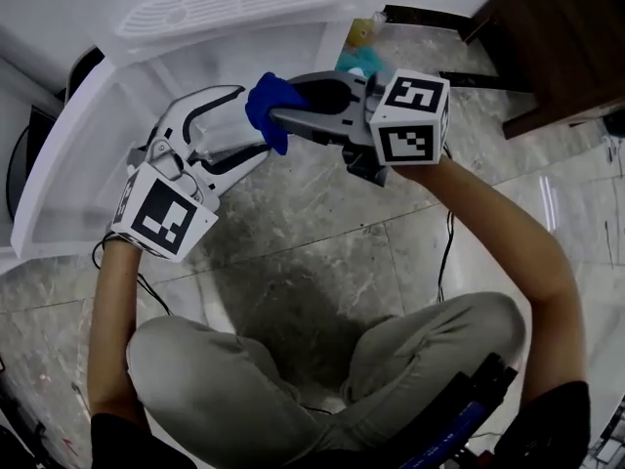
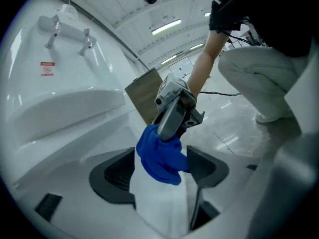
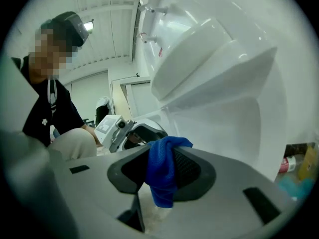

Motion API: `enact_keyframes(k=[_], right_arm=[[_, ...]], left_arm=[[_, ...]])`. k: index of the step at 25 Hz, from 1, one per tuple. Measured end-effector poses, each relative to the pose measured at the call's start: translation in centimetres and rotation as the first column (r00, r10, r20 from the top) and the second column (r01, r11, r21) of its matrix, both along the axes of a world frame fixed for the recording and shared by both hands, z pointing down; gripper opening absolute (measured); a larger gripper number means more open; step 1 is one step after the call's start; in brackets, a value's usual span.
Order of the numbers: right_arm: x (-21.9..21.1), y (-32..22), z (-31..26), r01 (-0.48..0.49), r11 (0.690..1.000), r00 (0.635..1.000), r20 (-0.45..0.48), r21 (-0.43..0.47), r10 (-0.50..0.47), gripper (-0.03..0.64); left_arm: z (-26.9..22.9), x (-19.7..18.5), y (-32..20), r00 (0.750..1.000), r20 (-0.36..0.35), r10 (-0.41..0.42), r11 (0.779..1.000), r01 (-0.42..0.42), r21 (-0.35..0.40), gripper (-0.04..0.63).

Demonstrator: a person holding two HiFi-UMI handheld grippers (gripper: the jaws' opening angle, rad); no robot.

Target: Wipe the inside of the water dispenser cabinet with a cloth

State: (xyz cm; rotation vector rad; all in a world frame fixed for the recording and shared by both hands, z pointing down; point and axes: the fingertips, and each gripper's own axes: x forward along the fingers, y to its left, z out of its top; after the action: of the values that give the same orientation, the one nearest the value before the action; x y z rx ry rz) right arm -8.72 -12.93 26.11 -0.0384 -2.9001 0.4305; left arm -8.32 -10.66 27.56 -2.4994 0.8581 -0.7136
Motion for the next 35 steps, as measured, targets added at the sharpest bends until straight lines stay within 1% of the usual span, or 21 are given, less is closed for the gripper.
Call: enact_keyframes(k=[3,4,5,7,8,10,12,14,16,18,20,21,22,23,25,27,28,29,30,33,35], right_arm=[[0.5,1.3,0.1,0.012,0.995,0.998,0.054,-0.096,-0.007,0.112],[0.6,1.6,0.2,0.021,0.992,0.998,0.066,-0.128,-0.013,0.112],[0.5,1.9,0.5,0.032,0.988,0.997,0.069,-0.152,-0.021,0.112],[0.5,2.6,1.0,0.054,0.984,0.997,0.067,-0.168,-0.043,0.112],[0.6,2.9,1.1,0.064,0.984,0.996,0.066,-0.167,-0.054,0.112],[1.2,3.3,1.3,0.074,0.984,0.996,0.061,-0.164,-0.065,0.112],[1.8,3.8,1.3,0.073,0.984,0.996,0.059,-0.164,-0.064,0.112],[2.1,4.3,1.4,0.073,0.982,0.996,0.067,-0.173,-0.062,0.112],[2.2,4.4,1.7,0.082,0.977,0.994,0.081,-0.197,-0.067,0.114],[2.1,4.6,2.0,0.088,0.971,0.994,0.086,-0.224,-0.071,0.114],[2.0,4.5,2.5,0.067,0.966,0.996,0.077,-0.25,-0.049,0.122],[2.1,4.2,2.8,0.045,0.963,0.997,0.068,-0.266,-0.028,0.144],[2.5,3.7,3.0,0.022,0.96,0.998,0.056,-0.28,-0.007,0.168],[2.9,3.2,3.1,0.001,0.96,0.999,0.042,-0.281,0.011,0.175],[3.8,2.2,2.9,-0.052,0.974,0.998,0.011,-0.22,0.055,0.175],[4.7,0.8,2.5,-0.126,0.988,0.992,-0.032,-0.086,0.123,0.172],[5.2,0.1,2.4,-0.16,0.987,0.985,-0.058,-0.003,0.16,0.134],[5.6,-0.5,2.4,-0.185,0.98,0.979,-0.078,0.074,0.191,0.026],[5.8,-1.0,2.4,-0.196,0.971,0.974,-0.091,0.136,0.209,-0.002],[5.7,-1.2,2.7,-0.181,0.938,0.964,-0.136,0.296,0.229,-0.002],[5.8,-0.8,3.5,-0.127,0.886,0.947,-0.21,0.446,0.242,-0.002]], left_arm=[[0.3,1.5,0.5,0.999,0.026,0.042,0.998,-0.043,0.048,0.316],[0.5,1.9,0.5,0.997,0.057,0.059,0.996,-0.062,0.06,0.316],[0.9,2.2,0.6,0.991,0.11,0.079,0.993,-0.087,0.077,0.316],[1.8,2.7,0.9,0.966,0.236,0.106,0.984,-0.136,0.115,0.316],[2.3,3.0,1.0,0.954,0.279,0.113,0.98,-0.153,0.124,0.314],[3.0,3.9,1.1,0.941,0.314,0.126,0.977,-0.173,0.124,0.313],[3.2,4.5,1.3,0.938,0.323,0.128,0.978,-0.174,0.118,0.268],[3.1,4.6,1.7,0.939,0.328,0.104,0.982,-0.149,0.116,0.239],[3.2,4.5,2.0,0.941,0.328,0.085,0.986,-0.126,0.109,0.218],[3.5,4.1,2.2,0.941,0.325,0.089,0.989,-0.122,0.083,0.201],[3.8,3.6,2.5,0.952,0.29,0.099,0.993,-0.115,0.038,0.187],[3.8,3.2,2.5,0.961,0.26,0.097,0.994,-0.105,0.017,0.165],[3.8,2.8,2.3,0.97,0.227,0.09,0.996,-0.092,-0.001,0.16],[3.7,2.4,2.1,0.978,0.194,0.081,0.997,-0.079,-0.018,0.156],[3.7,1.8,1.2,0.99,0.127,0.061,0.997,-0.054,-0.058,0.153],[3.7,1.6,-0.1,0.997,0.067,0.04,0.993,-0.032,-0.113,0.152],[3.9,1.7,-0.7,0.998,0.052,0.034,0.99,-0.026,-0.137,0.152],[4.3,1.8,-1.4,0.998,0.052,0.031,0.988,-0.022,-0.154,0.152],[5.0,1.8,-1.9,0.998,0.064,0.028,0.986,-0.017,-0.166,0.152],[7.8,1.9,-4.1,0.997,0.074,-0.005,0.973,0.022,-0.231,0.152],[10.1,1.9,-6.0,0.995,0.096,-0.036,0.955,0.062,-0.291,0.152]])
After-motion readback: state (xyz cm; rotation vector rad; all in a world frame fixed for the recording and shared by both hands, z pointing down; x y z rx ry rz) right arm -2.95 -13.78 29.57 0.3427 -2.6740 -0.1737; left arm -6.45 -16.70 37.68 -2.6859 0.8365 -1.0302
